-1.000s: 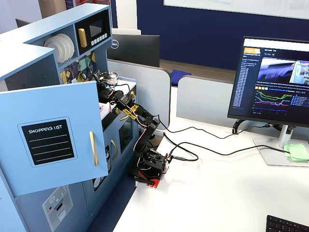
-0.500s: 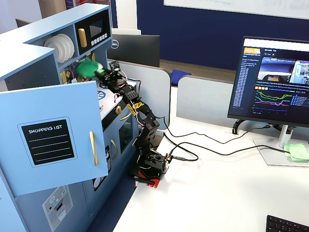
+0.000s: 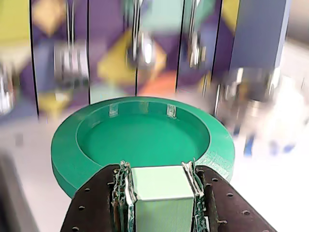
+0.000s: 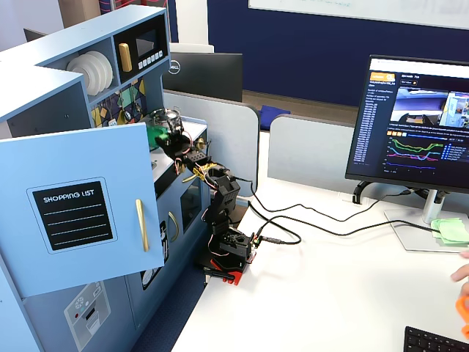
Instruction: Take off the lid from the green recipient and place it on the counter
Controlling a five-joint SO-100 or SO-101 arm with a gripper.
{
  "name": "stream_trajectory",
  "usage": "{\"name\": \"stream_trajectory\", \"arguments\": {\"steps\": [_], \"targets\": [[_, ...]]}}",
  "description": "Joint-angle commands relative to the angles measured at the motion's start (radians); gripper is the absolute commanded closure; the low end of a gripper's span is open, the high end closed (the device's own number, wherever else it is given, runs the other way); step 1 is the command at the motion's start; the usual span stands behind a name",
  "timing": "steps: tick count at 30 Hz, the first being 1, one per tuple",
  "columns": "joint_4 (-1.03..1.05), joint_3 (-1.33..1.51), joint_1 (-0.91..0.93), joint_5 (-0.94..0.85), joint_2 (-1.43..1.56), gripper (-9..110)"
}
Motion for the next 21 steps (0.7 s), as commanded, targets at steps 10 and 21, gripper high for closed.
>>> {"name": "stream_trajectory", "arguments": {"steps": [10, 21], "targets": [[-0.112, 0.069, -0.003, 0.067, -0.018, 80], [0.293, -0.006, -0.035, 0.083, 0.311, 74]]}}
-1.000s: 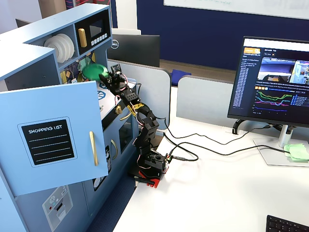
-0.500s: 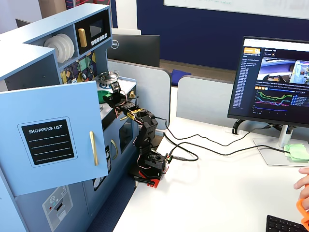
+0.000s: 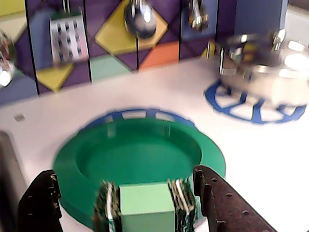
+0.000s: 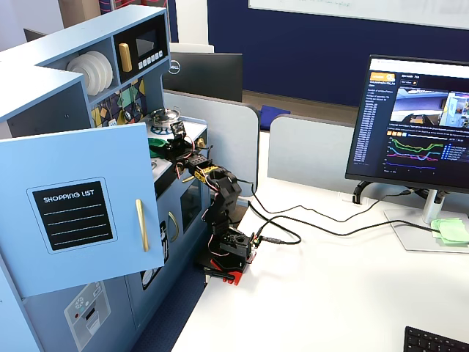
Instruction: Take off the lid from the green recipient and place it on the counter
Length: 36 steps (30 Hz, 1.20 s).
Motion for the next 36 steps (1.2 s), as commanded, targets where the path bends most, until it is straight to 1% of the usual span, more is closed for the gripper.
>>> {"name": "stream_trajectory", "arguments": {"steps": [1, 4, 6, 9, 12, 20, 23, 27, 29, 34, 36], "targets": [[0.376, -0.097, -0.049, 0.018, 0.287, 75], [0.704, -0.071, -0.107, 0.011, 0.469, 76], [0.825, 0.037, -0.156, -0.014, 0.588, 78], [0.897, 0.249, -0.225, -0.083, 0.723, 82], [0.945, 0.426, -0.304, -0.103, 0.795, 87], [1.206, 0.752, -0.554, -0.002, 0.994, 99], [1.313, 0.81, -0.611, 0.038, 1.045, 101], [1.445, 0.845, -0.634, 0.087, 1.086, 101], [1.477, 0.865, -0.637, 0.106, 1.086, 101], [1.571, 0.899, -0.621, 0.078, 1.088, 101], [1.601, 0.899, -0.607, 0.11, 1.088, 101]]}}
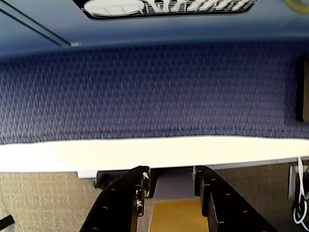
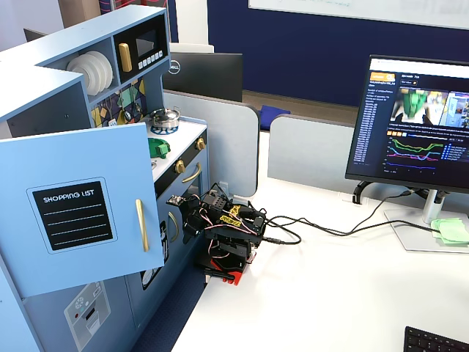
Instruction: Take off the lid from the green recipient and place it on the counter
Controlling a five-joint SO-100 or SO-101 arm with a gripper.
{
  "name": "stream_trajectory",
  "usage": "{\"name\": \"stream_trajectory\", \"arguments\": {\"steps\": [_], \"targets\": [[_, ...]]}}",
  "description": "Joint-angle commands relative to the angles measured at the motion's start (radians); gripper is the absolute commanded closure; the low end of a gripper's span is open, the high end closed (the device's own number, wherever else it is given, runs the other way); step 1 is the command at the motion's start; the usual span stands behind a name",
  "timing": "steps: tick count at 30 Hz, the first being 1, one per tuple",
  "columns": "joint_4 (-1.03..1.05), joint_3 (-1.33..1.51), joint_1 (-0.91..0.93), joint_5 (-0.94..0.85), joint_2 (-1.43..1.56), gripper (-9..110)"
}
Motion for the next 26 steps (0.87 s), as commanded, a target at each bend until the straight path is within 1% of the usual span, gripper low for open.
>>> {"name": "stream_trajectory", "arguments": {"steps": [1, 6, 26], "targets": [[0.176, 0.02, 0.015, 0.061, -0.003, 101], [0.175, 0.02, 0.044, 0.057, -0.002, 98], [0.175, 0.02, 0.054, 0.057, -0.002, 98]]}}
